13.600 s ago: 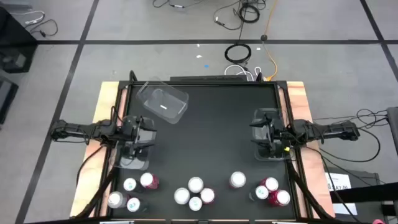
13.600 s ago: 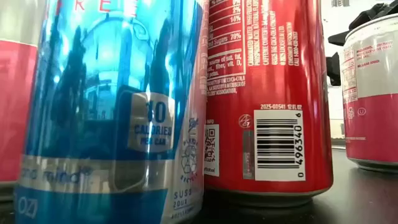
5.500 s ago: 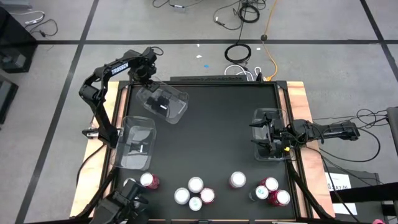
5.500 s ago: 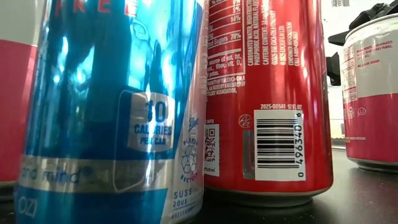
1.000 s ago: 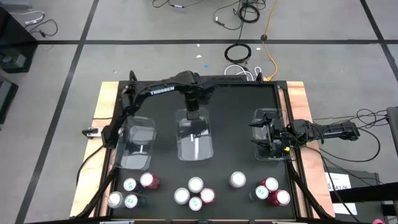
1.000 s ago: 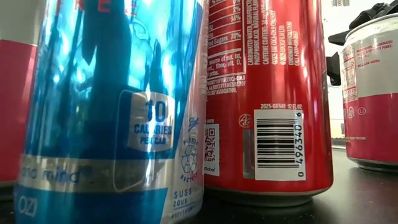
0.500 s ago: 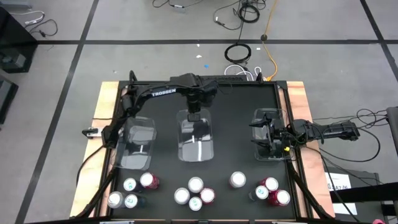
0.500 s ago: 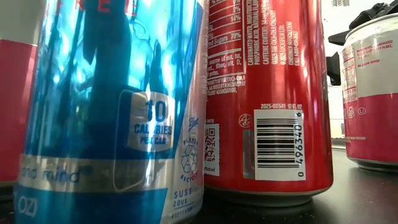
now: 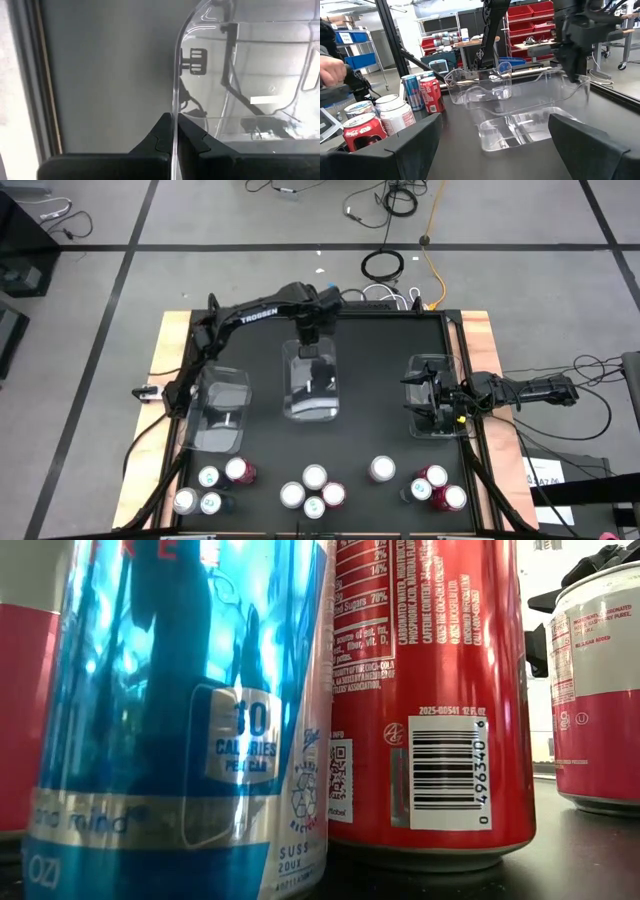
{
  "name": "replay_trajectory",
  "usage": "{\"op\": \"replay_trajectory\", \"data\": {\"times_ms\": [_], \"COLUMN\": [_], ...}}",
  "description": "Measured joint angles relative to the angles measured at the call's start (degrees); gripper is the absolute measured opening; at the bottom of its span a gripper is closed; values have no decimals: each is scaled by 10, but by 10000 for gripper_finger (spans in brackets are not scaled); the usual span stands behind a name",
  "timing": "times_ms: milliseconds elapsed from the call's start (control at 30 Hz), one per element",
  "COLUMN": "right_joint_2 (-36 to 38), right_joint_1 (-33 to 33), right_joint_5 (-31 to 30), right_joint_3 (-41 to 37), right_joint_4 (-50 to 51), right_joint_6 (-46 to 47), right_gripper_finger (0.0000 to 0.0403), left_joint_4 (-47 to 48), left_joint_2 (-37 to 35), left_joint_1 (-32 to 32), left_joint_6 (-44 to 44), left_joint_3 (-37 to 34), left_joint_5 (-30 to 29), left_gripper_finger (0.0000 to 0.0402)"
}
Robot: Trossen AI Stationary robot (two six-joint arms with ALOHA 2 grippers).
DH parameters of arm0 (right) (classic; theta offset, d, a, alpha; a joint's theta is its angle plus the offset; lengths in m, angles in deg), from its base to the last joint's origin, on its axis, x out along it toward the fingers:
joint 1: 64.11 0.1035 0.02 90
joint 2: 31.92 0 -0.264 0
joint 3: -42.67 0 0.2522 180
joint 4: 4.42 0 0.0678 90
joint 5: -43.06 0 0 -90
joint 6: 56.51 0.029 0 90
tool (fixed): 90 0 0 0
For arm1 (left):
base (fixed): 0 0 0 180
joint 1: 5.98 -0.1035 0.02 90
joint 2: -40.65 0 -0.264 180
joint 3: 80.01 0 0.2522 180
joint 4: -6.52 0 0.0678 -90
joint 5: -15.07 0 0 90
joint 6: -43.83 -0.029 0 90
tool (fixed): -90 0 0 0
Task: Sort soda cans
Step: Adjust the top transparent bin to the center
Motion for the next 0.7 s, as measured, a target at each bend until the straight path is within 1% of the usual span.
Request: {"op": "replay_trajectory", "data": {"times_ms": [367, 633, 700], "right_joint_2": [0, 0, 0], "right_joint_1": [0, 0, 0], "right_joint_5": [0, 0, 0], "right_joint_3": [0, 0, 0], "right_joint_4": [0, 0, 0], "right_joint_6": [0, 0, 0], "right_gripper_finger": [359, 359, 359], "left_joint_4": [-54, -77, -81], "left_joint_2": [0, 0, 0], "left_joint_1": [-10, -9, -9], "left_joint_6": [-48, -48, -47], "left_joint_3": [0, 0, 0], "left_joint_5": [-3, -10, -12], "left_gripper_finger": [11, 11, 17]}}
